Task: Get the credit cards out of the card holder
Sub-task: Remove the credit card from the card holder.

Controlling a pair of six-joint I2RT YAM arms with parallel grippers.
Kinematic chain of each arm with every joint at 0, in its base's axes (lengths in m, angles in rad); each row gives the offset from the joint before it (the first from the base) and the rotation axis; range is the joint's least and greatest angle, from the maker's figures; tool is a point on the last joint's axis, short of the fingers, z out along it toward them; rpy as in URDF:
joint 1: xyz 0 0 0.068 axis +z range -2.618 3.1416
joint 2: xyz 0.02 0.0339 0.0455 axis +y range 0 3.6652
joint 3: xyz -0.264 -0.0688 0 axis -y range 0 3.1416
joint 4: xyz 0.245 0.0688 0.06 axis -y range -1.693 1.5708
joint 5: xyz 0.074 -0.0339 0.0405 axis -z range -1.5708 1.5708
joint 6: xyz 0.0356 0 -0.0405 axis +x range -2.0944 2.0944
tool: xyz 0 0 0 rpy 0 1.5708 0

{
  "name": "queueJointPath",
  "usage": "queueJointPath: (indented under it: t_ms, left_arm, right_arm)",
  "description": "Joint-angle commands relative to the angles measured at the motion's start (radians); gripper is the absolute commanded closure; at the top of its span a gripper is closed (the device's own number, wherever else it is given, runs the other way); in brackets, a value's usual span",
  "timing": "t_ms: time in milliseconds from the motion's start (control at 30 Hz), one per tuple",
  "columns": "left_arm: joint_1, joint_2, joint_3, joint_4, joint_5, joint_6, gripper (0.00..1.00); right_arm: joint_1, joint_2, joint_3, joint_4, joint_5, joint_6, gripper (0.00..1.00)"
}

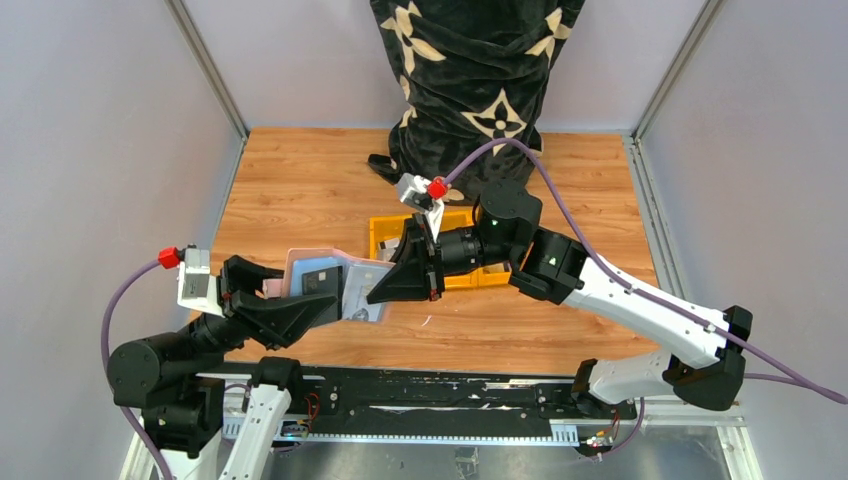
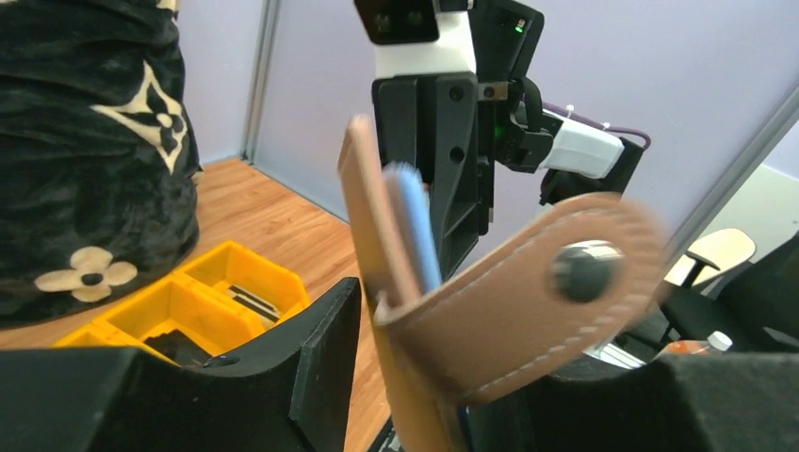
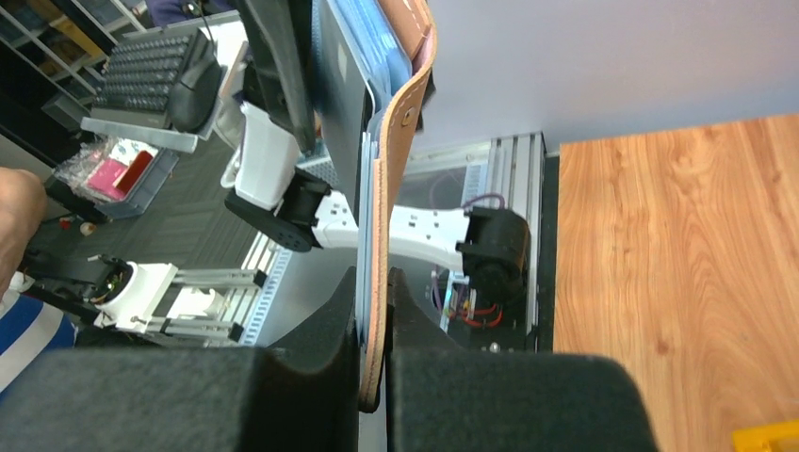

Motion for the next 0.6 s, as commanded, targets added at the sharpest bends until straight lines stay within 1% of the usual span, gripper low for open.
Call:
queueJointPath:
  t_ms: [0, 167, 400, 567]
  left_arm:
    - [-0.004, -0.013, 0.031, -0.012, -0.027, 0.053, 0.52]
    - [-0.004, -0.011, 0.03, -0.009, -0.018, 0.066, 0.55]
    - [-0.004, -0.017, 0.018, 0.003, 0.012, 0.053, 0.64]
    - [-0.004, -0.022, 0.006, 0.035, 0.06, 0.002, 0.63]
  right_arm:
    - [-0.011, -0.009, 0.044, -0.143, -0.037, -0.074, 1.0]
    - [-0.011, -0.02, 0.059, -0.184, -0.044, -0.097, 1.0]
    - [-0.011, -0.001, 0.097, -0.228, -0.064, -0.102, 1.0]
    - [-0.012, 0.01, 0.107, -0.23, -0.074, -0.098, 1.0]
